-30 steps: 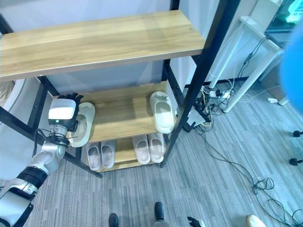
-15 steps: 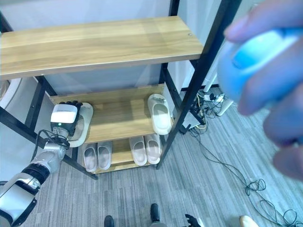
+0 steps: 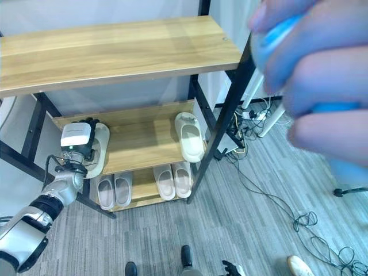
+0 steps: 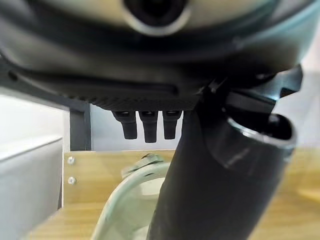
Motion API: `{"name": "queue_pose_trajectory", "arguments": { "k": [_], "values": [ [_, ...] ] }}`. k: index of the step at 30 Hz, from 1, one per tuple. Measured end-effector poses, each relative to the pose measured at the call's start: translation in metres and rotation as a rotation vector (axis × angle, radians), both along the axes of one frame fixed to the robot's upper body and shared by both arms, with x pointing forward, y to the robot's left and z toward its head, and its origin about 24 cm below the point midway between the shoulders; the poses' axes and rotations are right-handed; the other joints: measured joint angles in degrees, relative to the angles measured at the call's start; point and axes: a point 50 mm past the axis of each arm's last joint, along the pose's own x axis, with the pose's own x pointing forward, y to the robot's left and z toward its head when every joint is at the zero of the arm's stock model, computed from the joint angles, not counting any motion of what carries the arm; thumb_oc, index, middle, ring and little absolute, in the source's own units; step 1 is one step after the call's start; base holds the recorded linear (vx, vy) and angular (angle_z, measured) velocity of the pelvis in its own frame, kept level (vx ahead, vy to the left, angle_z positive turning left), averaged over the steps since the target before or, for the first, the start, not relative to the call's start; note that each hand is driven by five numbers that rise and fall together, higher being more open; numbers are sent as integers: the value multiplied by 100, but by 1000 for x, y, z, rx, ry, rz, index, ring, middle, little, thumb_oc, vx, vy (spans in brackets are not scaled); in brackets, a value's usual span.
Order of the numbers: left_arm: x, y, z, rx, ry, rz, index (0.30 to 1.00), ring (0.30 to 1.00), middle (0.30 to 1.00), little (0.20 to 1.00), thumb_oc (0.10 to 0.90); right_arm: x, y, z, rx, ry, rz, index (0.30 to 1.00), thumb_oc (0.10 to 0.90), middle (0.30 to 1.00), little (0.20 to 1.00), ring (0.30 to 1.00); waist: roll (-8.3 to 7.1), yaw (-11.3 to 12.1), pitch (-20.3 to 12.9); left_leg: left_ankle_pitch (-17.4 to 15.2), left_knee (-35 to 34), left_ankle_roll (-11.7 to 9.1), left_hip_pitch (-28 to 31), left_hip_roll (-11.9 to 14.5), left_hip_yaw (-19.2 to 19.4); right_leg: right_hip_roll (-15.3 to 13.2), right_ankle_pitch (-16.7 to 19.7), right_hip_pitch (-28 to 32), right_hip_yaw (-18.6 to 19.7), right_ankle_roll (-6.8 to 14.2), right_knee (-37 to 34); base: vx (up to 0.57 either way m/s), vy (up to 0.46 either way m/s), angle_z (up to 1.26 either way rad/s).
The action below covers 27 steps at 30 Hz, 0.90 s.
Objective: Arrange the slippers neatly on the shoe rack.
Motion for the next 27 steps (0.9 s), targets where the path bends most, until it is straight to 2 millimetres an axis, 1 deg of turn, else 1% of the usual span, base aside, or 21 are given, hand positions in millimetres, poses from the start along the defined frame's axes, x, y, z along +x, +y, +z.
{"name": "queue_pose_trajectory", "arguments": {
  "k": [2, 6, 10, 12, 13, 14, 17, 21, 23, 25, 27],
  "values": [
    [0, -1, -4, -27, 13, -1, 300, 300, 300, 300, 400, 0, 0, 0, 0, 2, 3, 900, 800, 900, 900, 900, 14, -13, -37, 0, 0, 0, 6, -1, 18, 0, 1, -3, 16, 0, 0, 14, -5, -4],
    [0, -3, -5, -40, 11, -7, 300, 300, 300, 300, 400, 1, 0, 0, -1, 3, 3, 900, 800, 900, 900, 900, 26, -15, -45, 0, 1, 0, 5, 0, 54, 4, 13, -28, 58, -4, 0, 7, -10, -5],
    [2, -7, 1, -59, -21, -17, 300, 300, 300, 300, 400, 0, -1, 0, -4, 7, 1, 900, 800, 900, 900, 900, 60, -7, -67, 0, 2, 0, 7, -2, 62, 3, 21, -29, 66, -1, 0, 0, 0, 0],
    [0, -19, 4, -48, -65, -77, 300, 300, 300, 300, 400, -2, -1, 0, -5, 12, 0, 900, 800, 900, 900, 900, 67, 19, -71, 1, 3, 1, 12, -1, 61, 4, 22, -22, 66, -1, 1, 0, 0, 0],
    [-2, -29, 3, -59, -79, -119, 300, 300, 300, 300, 400, -2, -1, 0, -6, 14, 4, 900, 800, 900, 900, 900, 68, 20, -71, 1, 2, 1, 43, -5, 62, 2, 22, 10, 72, 0, 0, -5, -30, -3],
    [-4, -40, -2, -59, -70, -161, 300, 300, 300, 300, 400, -2, 0, -1, -7, 15, 10, 900, 800, 900, 900, 900, 69, 4, -71, 0, 2, 1, 85, -2, 84, 1, 22, 43, 83, 1, 0, -5, -31, -5],
    [-12, -60, -9, -111, -72, -229, 300, 300, 300, 300, 400, -3, -1, -1, -12, 19, 8, 900, 800, 900, 900, 900, 88, 4, -65, 0, 2, 1, 151, 8, 91, 12, 21, 104, 86, 2, -3, -9, -54, -3],
    [-24, -75, -14, -173, -81, -305, 300, 300, 300, 300, 400, -3, -2, -1, -19, 25, -1, 900, 800, 900, 900, 900, 140, 11, -53, -2, -10, 1, 298, 54, 97, 18, -10, 244, 85, 34, -41, 3, -63, -1],
    [-34, -79, -18, -205, -87, -324, 300, 300, 300, 300, 400, -5, -3, -1, -23, 24, -13, 900, 800, 900, 900, 900, 183, 3, -40, -4, -17, 1, 396, 60, 98, 25, -33, 343, 83, 56, -42, 13, -55, 0],
    [-37, -81, -20, -212, -83, -344, 300, 300, 300, 300, 400, -7, -4, -1, -26, 27, -24, 900, 800, 900, 900, 900, 215, 9, -24, -11, -25, 1, 464, 64, 95, 30, -42, 420, 80, 51, -42, -5, -107, 2],
    [-41, -77, -26, -182, -69, -335, 300, 300, 300, 300, 400, 0, -8, 2, -37, 12, -22, 900, 800, 900, 900, 900, 316, 33, -3, -33, -24, 33, 515, 93, 92, 26, -43, 482, 64, 51, -42, -5, -155, 2]
  ]
}}
